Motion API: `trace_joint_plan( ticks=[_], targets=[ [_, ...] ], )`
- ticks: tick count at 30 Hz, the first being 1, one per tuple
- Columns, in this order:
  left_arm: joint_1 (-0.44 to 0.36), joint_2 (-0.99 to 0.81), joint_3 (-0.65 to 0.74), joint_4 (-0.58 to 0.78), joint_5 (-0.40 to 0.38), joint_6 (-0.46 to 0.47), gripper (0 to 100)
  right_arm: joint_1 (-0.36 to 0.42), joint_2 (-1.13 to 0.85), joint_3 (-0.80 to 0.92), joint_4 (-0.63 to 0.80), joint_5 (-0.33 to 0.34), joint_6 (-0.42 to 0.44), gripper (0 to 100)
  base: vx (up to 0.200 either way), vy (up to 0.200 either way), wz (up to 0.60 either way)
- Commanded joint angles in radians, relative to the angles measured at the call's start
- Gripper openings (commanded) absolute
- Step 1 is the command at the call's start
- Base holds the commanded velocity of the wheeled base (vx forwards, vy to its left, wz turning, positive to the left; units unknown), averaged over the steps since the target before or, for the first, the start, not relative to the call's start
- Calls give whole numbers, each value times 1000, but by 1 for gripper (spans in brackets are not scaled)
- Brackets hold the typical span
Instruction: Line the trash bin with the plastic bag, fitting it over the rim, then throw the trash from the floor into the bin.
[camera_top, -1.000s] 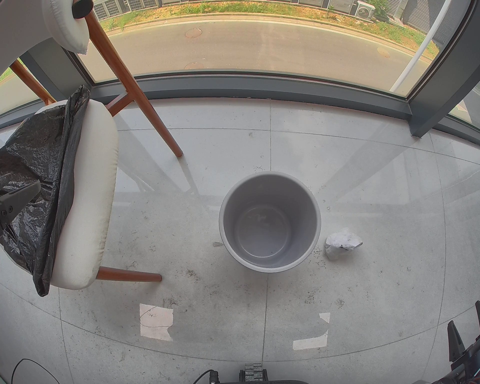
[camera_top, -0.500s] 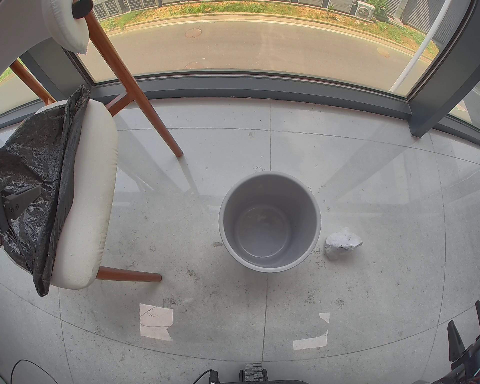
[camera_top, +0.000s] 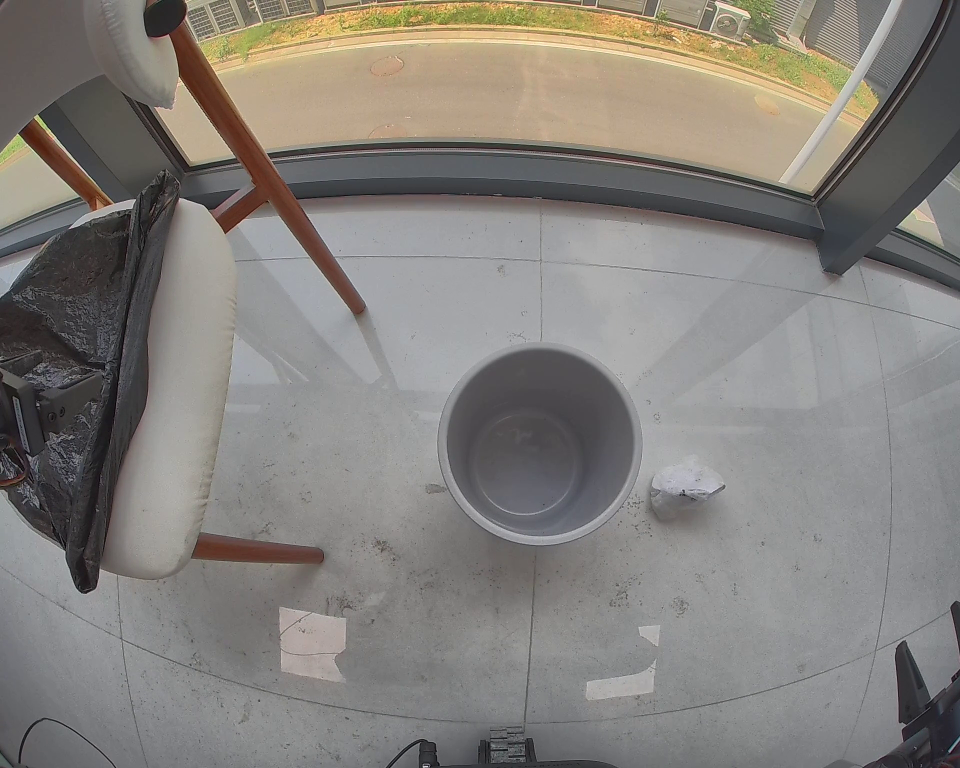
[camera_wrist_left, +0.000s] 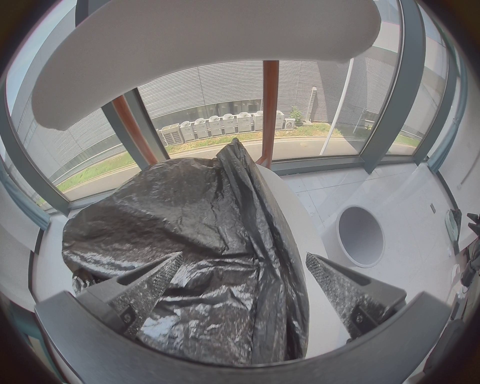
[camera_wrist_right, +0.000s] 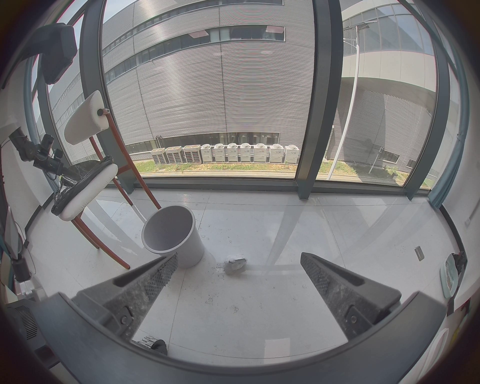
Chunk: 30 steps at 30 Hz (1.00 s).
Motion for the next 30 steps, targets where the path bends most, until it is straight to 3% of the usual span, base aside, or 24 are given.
trace_joint_plan(
  ticks=[1,7,9,17,24,28,29,30],
  targets=[
    [-88,102,-2,-124,44,-4,100,0,-10,18,-1,0,0,100,0,0,0],
    [-243,113,-8,-167,136,-67,100,0,-10,18,-1,0,0,100,0,0,0],
    [-260,116,-11,-169,165,-67,100,0,-10,18,-1,0,0,100,0,0,0],
    [-267,188,-51,-178,255,-71,100,0,-10,18,0,0,0,100,0,0,0],
    [-269,239,-51,-201,260,-70,100,0,-10,18,-1,0,0,100,0,0,0],
    [-269,296,-43,-294,260,-70,100,0,-10,18,-1,0,0,100,0,0,0],
    [-269,302,-42,-314,260,-70,0,0,-10,18,-1,0,0,100,0,0,0],
    [-269,303,-43,-317,260,-70,0,0,-10,18,-1,0,0,100,0,0,0]
  ],
)
